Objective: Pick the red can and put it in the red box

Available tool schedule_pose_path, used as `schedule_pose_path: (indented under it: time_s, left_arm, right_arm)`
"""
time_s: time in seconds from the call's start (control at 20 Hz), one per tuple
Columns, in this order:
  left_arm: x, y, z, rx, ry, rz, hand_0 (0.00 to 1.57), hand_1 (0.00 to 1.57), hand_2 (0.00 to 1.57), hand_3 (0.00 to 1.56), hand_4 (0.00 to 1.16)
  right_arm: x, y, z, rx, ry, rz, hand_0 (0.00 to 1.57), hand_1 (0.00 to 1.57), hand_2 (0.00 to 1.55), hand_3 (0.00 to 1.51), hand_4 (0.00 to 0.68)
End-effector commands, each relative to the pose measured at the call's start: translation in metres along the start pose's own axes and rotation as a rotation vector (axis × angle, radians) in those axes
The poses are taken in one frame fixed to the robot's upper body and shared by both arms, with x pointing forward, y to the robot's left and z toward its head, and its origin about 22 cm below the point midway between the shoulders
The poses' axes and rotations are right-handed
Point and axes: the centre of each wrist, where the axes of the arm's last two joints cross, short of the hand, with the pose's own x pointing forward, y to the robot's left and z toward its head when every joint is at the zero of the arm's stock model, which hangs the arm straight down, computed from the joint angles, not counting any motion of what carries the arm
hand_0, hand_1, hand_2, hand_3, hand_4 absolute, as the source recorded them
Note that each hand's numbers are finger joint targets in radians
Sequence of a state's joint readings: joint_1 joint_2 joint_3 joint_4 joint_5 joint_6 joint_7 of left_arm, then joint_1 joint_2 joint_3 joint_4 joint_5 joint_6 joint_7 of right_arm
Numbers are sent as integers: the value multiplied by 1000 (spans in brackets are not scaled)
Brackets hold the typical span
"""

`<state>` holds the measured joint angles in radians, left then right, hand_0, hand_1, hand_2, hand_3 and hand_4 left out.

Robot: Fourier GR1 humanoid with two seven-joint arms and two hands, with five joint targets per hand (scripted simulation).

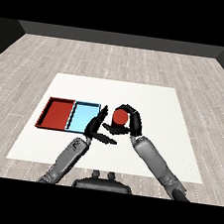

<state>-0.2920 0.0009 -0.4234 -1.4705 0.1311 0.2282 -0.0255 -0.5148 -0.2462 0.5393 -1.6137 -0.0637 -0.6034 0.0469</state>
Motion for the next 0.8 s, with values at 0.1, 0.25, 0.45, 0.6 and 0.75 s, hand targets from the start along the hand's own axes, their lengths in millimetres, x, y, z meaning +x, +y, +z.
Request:
schedule_pose_path:
  time_s: [0.1, 0.25, 0.45, 0.6, 0.75]
  left_arm:
    - [-16, -6, 4, -6, -18, 5, 0, 0, 0, 0, 0]
    - [-6, 0, -15, -2, 8, 19, 0, 0, 0, 0, 0]
    - [-1, 0, -12, -16, -4, 12, 0, 0, 0, 0, 0]
    - [7, 5, 5, -14, -17, 25, 0, 0, 0, 0, 0]
    - [-18, -8, -15, -36, -29, -21, 0, 0, 0, 0, 0]
  right_arm:
    - [13, 19, -6, 19, 14, -28, 1476, 1476, 1441, 1369, 561]
    - [22, 28, -8, 29, -4, -30, 1470, 1470, 1431, 1367, 554]
    - [6, 21, 0, 47, -14, -59, 1473, 1473, 1434, 1371, 545]
    - [7, 32, -5, 42, -16, -89, 1437, 1437, 1413, 1365, 531]
    - [22, 32, 5, 87, -30, -96, 1468, 1468, 1431, 1372, 508]
